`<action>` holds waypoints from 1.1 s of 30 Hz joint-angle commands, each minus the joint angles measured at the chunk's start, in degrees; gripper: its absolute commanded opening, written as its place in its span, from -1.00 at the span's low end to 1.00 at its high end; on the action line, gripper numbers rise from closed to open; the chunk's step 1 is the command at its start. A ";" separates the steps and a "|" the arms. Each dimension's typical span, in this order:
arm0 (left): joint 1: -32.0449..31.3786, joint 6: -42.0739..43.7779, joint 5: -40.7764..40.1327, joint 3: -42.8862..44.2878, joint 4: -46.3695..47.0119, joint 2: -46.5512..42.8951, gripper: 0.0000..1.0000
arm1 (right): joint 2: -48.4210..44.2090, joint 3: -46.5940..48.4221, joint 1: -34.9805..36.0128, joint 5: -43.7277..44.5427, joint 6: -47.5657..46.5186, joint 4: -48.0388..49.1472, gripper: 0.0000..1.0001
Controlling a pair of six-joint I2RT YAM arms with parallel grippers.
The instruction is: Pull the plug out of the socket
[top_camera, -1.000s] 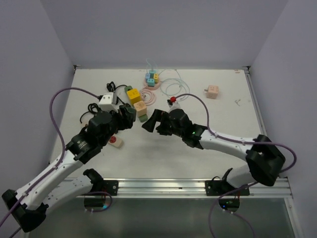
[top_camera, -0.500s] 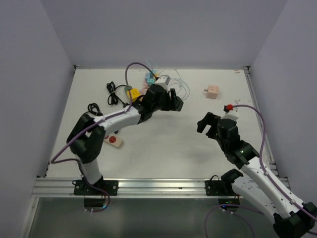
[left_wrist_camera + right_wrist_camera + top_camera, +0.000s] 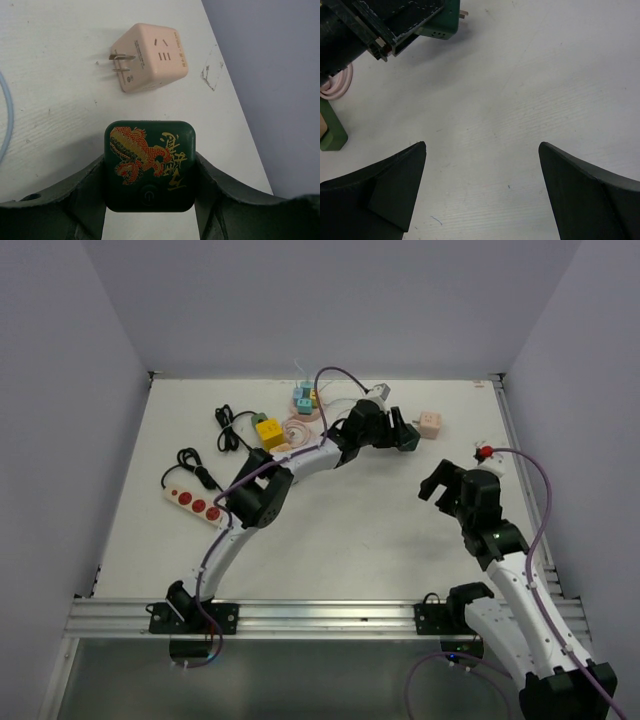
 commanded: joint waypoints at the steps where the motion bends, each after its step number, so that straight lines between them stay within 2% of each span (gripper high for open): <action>1: 0.33 -3.30 1.71 4.46 4.89 2.93 -0.18 | 2.16 1.93 -3.80 -9.24 -1.12 2.96 0.98; 2: 0.33 -3.48 1.45 5.16 4.80 3.47 -0.03 | 2.51 1.75 -4.42 -10.04 -0.77 3.75 0.98; 9: 1.21 -3.48 2.41 7.10 3.49 6.55 0.47 | 3.39 0.34 -5.39 -13.12 -1.20 5.77 0.97; 10: 1.47 -3.65 2.50 7.10 3.14 6.64 0.82 | 3.48 0.34 -5.31 -13.21 -1.20 5.86 0.97; 11: 1.65 -3.66 2.50 6.84 2.78 6.46 0.96 | 3.48 0.26 -5.31 -13.21 -1.20 5.86 0.98; 23: 5.08 -1.81 1.44 -1.42 -0.03 -0.39 0.99 | 2.86 0.43 -5.39 -14.88 -1.64 4.64 0.97; 28: 5.34 -0.49 5.12 0.32 0.06 -1.45 0.99 | 2.60 0.26 -5.48 -15.41 -2.08 4.72 0.97; 31: 4.73 3.54 6.03 5.67 -4.94 -2.85 0.99 | 2.86 0.25 -5.48 -17.60 -2.61 6.21 0.97; 33: 3.86 6.62 6.10 5.61 -6.01 -7.05 0.99 | 3.39 0.34 -5.39 -19.62 -2.70 7.35 0.98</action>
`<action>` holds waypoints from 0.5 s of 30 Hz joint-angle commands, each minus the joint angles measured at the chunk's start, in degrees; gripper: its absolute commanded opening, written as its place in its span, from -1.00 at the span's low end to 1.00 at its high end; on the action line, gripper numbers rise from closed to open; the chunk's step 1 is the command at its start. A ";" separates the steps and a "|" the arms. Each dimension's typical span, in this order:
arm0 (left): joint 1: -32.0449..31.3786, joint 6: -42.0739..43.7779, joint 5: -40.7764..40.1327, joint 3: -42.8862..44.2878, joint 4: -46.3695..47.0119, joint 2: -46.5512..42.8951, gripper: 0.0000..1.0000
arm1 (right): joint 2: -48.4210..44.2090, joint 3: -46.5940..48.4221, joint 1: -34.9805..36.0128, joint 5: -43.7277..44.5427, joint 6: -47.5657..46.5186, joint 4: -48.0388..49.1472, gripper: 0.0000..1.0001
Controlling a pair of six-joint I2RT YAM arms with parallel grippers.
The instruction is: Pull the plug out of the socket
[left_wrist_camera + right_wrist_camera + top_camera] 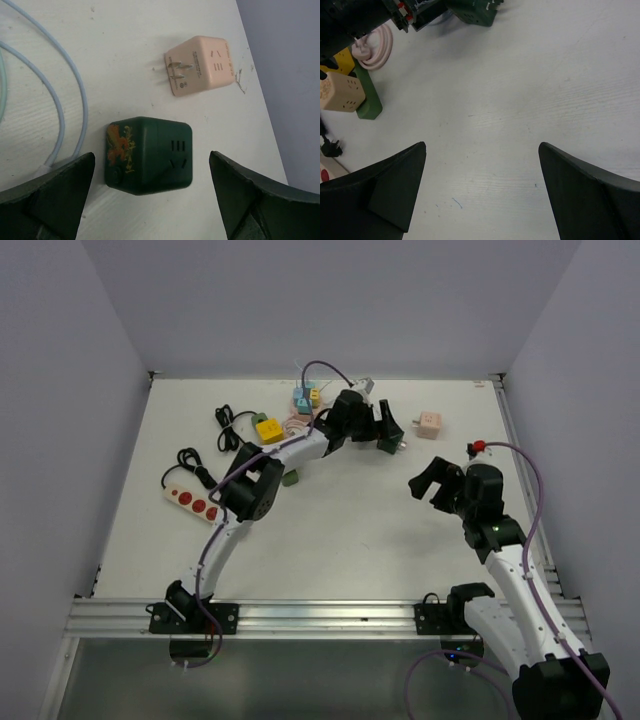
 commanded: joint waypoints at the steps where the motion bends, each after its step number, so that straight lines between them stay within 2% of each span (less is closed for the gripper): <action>1: -1.59 6.38 2.00 3.10 -2.40 -11.74 0.99 | 0.13 0.30 -0.15 -6.13 -1.65 4.05 0.97; 6: -1.68 14.38 -1.87 -1.74 -7.84 -27.01 0.99 | -0.57 -1.28 -0.15 -10.71 -3.23 9.85 0.97; 10: -1.60 20.18 -12.64 -11.81 -13.29 -41.17 0.99 | 0.66 -3.13 0.38 -13.71 -2.36 16.79 0.97; 13: -1.33 23.00 -18.64 -20.69 -15.76 -53.13 0.99 | 3.21 -2.78 5.02 -11.79 -3.75 21.72 0.97; 15: -1.16 24.84 -20.85 -24.14 -18.56 -60.58 0.99 | 6.01 -0.41 12.74 -5.65 -5.94 23.22 0.97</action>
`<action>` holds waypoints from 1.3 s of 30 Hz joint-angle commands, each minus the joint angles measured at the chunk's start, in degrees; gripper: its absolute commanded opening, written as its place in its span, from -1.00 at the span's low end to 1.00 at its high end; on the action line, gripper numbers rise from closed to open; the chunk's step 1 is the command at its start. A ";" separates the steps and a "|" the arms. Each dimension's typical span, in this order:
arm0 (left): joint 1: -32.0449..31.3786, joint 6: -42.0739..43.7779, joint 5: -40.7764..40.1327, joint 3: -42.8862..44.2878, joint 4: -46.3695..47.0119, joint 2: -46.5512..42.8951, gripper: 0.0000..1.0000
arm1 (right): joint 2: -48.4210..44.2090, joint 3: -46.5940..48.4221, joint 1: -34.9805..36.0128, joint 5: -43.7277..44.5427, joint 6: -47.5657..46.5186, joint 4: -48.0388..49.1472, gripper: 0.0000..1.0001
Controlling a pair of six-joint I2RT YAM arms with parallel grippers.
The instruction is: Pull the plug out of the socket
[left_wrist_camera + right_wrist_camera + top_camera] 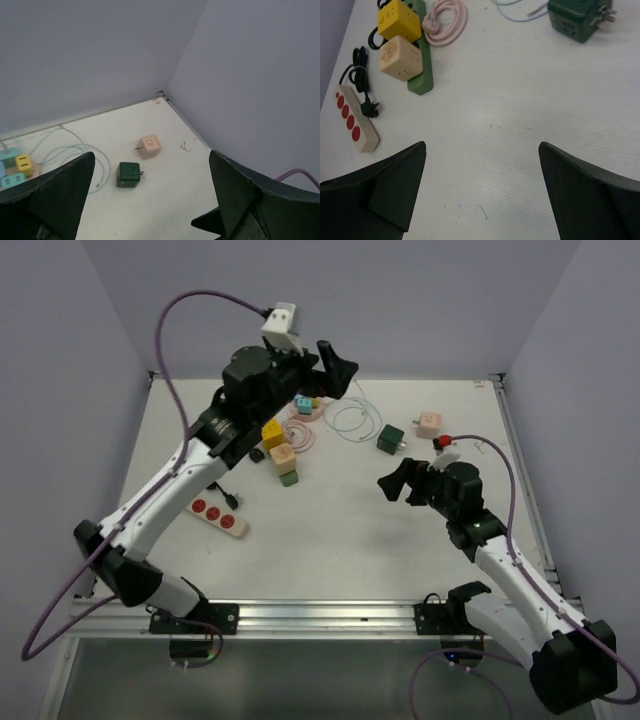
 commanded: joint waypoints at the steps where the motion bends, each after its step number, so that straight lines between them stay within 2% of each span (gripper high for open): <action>1: 0.70 6.75 -10.44 -8.34 -7.99 -9.56 0.99 | 4.22 3.57 9.55 5.79 -5.81 7.92 0.97; 5: 0.88 9.21 -18.10 -13.98 -15.37 -19.32 0.99 | 15.47 11.81 19.48 9.59 -8.55 11.08 0.97; 6: 0.88 9.39 -19.42 -15.65 -15.91 -23.51 0.99 | 20.71 13.49 20.90 11.16 -9.43 11.35 0.97; 8: 0.88 9.74 -22.76 -21.97 -16.35 -27.93 0.99 | 26.27 19.38 24.75 13.71 -11.98 11.44 0.97; 10: 0.97 10.71 -27.22 -29.24 -15.91 -34.26 0.99 | 34.86 24.65 26.61 15.91 -13.30 9.60 0.97; 15: 0.97 12.11 -33.93 -38.77 -16.18 -42.35 0.98 | 49.04 40.12 30.84 20.05 -15.68 5.91 0.97; 16: 1.05 12.72 -34.46 -40.95 -16.00 -43.15 0.84 | 51.07 42.14 31.19 20.23 -15.51 5.38 0.97; 18: 1.05 13.78 -36.38 -43.07 -15.04 -45.17 0.22 | 56.96 47.77 31.89 19.71 -15.15 3.97 0.97; 20: 1.14 14.75 -38.32 -45.01 -14.25 -46.14 0.31 | 62.13 52.94 32.60 19.88 -14.89 1.97 0.97; 21: 1.23 14.58 -38.94 -45.28 -14.33 -46.32 0.56 | 63.47 54.54 32.78 19.71 -14.98 1.43 0.97; 24: 1.14 14.14 -39.47 -46.86 -13.98 -47.46 0.63 | 68.73 59.73 33.56 19.97 -15.50 -0.07 0.97; 28: 1.14 12.91 -41.57 -47.92 -15.03 -48.60 0.85 | 73.67 66.40 34.18 23.74 -16.12 -4.37 0.97; 33: 1.14 12.29 -43.51 -48.36 -14.51 -50.10 0.99 | 77.19 68.79 34.36 24.98 -15.86 -6.14 0.96; 39: 1.14 11.85 -45.71 -49.15 -14.42 -50.54 0.99 | 73.86 63.35 34.36 22.26 -17.26 -3.59 0.51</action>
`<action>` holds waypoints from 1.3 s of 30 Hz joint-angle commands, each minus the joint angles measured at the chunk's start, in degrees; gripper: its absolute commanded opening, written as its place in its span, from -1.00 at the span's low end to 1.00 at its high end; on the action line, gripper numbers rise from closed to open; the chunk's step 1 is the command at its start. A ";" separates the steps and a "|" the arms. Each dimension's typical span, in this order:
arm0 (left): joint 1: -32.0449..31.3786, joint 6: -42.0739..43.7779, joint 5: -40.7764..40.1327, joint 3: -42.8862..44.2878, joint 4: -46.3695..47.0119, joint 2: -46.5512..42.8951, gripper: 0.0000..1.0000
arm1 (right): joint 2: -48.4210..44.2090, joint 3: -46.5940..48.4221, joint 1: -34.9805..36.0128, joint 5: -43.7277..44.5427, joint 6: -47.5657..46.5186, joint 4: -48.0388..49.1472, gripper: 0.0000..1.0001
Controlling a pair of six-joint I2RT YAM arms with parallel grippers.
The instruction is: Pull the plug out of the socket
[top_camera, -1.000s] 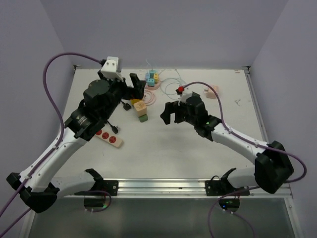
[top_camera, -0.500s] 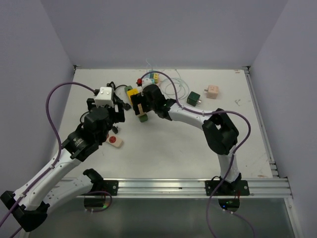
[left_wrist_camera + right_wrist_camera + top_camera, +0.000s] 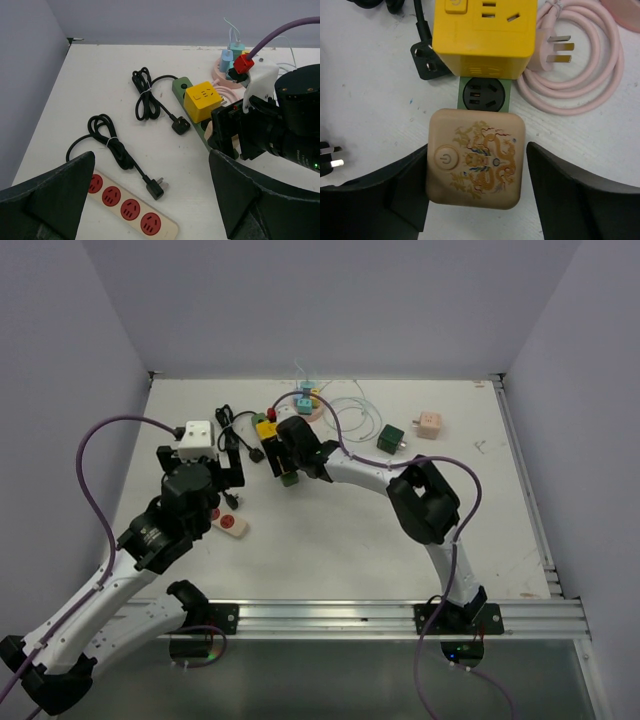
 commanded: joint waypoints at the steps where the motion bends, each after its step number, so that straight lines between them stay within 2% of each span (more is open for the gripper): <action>1: 0.40 -0.50 -1.96 -0.82 1.78 0.01 0.99 | -5.46 -4.22 0.22 -0.93 -1.89 1.46 0.44; 2: 0.40 -0.41 -1.60 -0.82 1.86 0.28 0.99 | -6.87 -5.82 0.22 -2.24 -2.07 1.90 0.36; 3: 0.40 -0.23 -0.99 -1.00 1.95 0.37 0.99 | -8.28 -7.83 0.22 -2.78 -2.34 2.68 0.12; 5: 0.40 0.21 -0.55 -1.18 2.48 0.63 0.99 | -13.62 -14.60 0.22 -4.79 -2.95 5.06 -0.17; 8: 0.57 -0.06 -0.63 -1.35 2.48 0.98 0.92 | -19.70 -24.17 0.22 -7.52 -3.92 7.26 -0.38; 12: 0.58 -4.09 1.38 0.48 0.46 2.47 0.92 | -31.02 -34.64 0.22 -11.13 -5.32 8.05 -0.39; 16: 0.49 -9.45 13.93 -1.34 1.15 4.85 0.88 | -40.09 -44.05 1.27 -15.17 -6.55 9.98 -0.40; 19: 0.31 -11.39 21.65 -8.71 9.13 6.17 0.83 | -46.67 -51.68 2.15 -15.62 -7.70 9.81 -0.40; 22: -2.22 -10.79 24.24 -15.14 21.68 8.36 0.89 | -52.39 -56.70 2.33 -15.36 -8.14 10.68 -0.40; 26: -8.12 -6.56 23.10 -20.24 33.40 12.30 0.93 | -55.66 -59.71 2.50 -15.18 -8.05 12.09 -0.45; 34: -8.83 -2.62 30.82 -22.88 49.83 19.96 0.95 | -55.14 -60.24 2.68 -15.35 -8.84 12.45 -0.46; 39: -8.83 0.38 34.08 -20.61 53.98 28.04 0.96 | -55.57 -60.50 2.86 -16.58 -9.11 12.89 -0.48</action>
